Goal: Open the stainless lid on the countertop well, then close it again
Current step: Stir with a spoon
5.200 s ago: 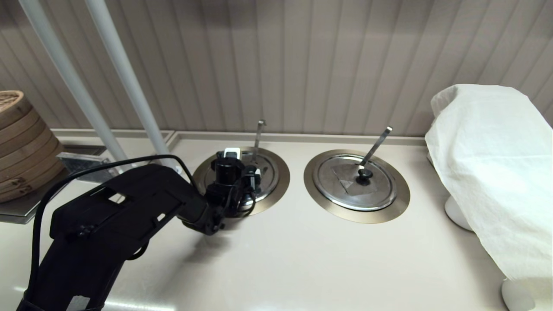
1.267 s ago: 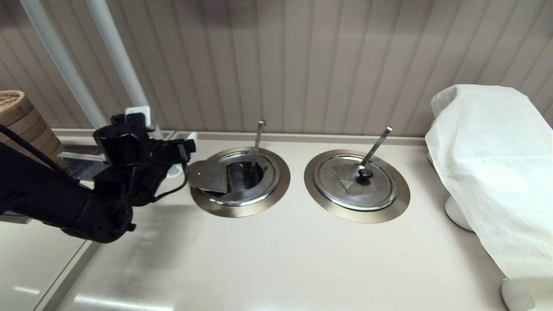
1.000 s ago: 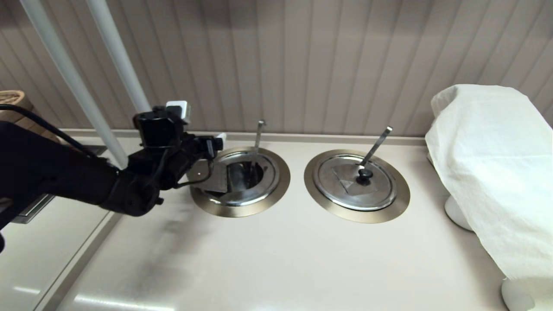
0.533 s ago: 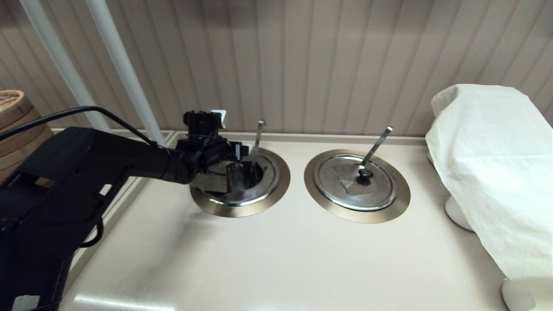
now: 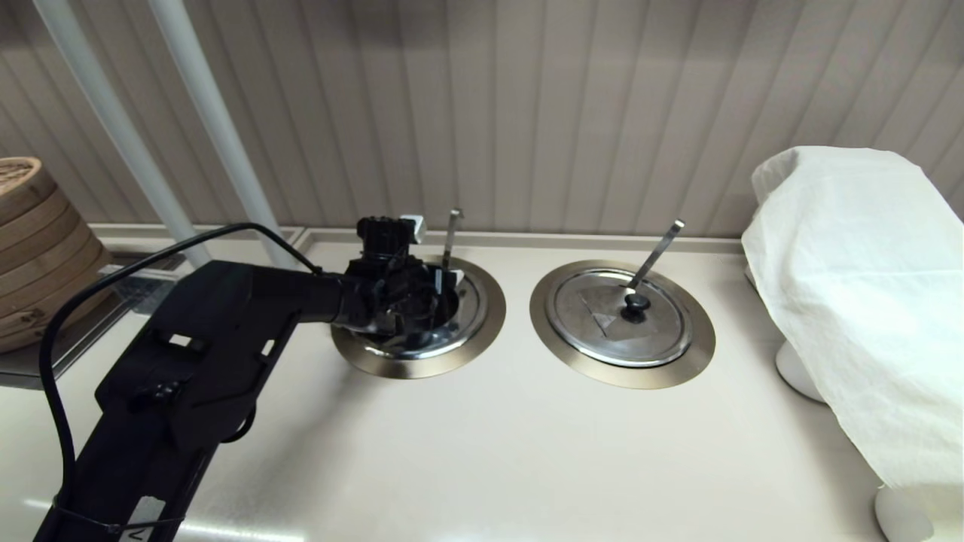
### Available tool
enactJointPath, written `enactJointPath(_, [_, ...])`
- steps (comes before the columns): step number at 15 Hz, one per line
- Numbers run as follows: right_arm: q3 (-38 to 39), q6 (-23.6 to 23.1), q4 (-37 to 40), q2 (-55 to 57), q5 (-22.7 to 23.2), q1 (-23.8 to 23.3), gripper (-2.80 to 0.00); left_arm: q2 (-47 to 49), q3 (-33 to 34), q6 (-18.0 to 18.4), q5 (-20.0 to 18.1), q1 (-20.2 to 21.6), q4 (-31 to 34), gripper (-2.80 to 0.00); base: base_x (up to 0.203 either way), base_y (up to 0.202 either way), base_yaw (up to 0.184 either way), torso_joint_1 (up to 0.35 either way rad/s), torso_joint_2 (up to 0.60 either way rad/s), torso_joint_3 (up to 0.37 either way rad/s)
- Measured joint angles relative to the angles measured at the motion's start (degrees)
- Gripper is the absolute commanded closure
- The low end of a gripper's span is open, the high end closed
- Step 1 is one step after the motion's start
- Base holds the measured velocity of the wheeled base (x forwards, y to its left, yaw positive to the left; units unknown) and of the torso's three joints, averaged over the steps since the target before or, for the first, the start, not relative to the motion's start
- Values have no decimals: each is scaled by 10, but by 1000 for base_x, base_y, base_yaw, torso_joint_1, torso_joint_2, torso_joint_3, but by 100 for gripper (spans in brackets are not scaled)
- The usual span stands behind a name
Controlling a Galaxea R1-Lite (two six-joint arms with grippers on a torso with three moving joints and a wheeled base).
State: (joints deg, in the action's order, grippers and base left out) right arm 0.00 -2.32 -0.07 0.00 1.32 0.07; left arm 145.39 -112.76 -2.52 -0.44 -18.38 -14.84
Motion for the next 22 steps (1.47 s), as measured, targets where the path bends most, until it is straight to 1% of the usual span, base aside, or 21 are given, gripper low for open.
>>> enactJointPath(6, [0, 0, 0, 0, 0, 0, 0, 24, -2, -1, -2, -1, -89, -280, 0, 0, 0, 0, 0, 0])
enactJointPath(7, [0, 0, 0, 0, 0, 0, 0, 26, -3, -2, -4, -1, -96, -280, 0, 0, 0, 0, 0, 0])
enactJointPath(11, [0, 0, 0, 0, 0, 0, 0, 36, -9, -3, -14, -4, -98, -280, 0, 0, 0, 0, 0, 0])
enactJointPath(18, [0, 0, 0, 0, 0, 0, 0, 35, -11, -3, -15, -4, -118, -280, 0, 0, 0, 0, 0, 0])
enactJointPath(22, [0, 0, 0, 0, 0, 0, 0, 37, -16, 0, -31, -9, -121, -280, 0, 0, 0, 0, 0, 0])
